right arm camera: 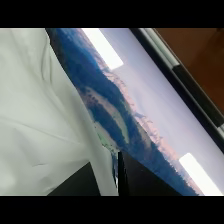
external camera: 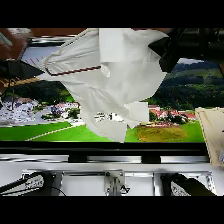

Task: Fold the shirts.

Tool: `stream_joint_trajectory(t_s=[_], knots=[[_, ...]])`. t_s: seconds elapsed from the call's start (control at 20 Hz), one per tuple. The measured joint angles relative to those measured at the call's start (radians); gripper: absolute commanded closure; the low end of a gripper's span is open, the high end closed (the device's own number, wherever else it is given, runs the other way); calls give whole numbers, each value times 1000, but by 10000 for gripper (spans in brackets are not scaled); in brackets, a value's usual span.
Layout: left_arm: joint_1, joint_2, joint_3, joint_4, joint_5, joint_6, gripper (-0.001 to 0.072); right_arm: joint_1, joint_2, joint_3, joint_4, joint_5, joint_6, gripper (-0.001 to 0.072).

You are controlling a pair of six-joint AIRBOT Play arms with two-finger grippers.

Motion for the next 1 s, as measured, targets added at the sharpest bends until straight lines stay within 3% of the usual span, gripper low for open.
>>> stream_joint_trajectory(t_s=[0.15,0.5,0.8,1.0], knots=[[-43,2,0,-42,19,-27,649,26,-13,0,-48,-15,-3,654],[-79,6,0,-186,205,-109,649,93,-31,0,-175,-4,-27,654],[-144,6,0,-454,280,-49,649,154,-34,0,-130,2,-23,654],[-229,6,18,-558,298,-16,650,229,-39,0,-121,-40,48,654]])
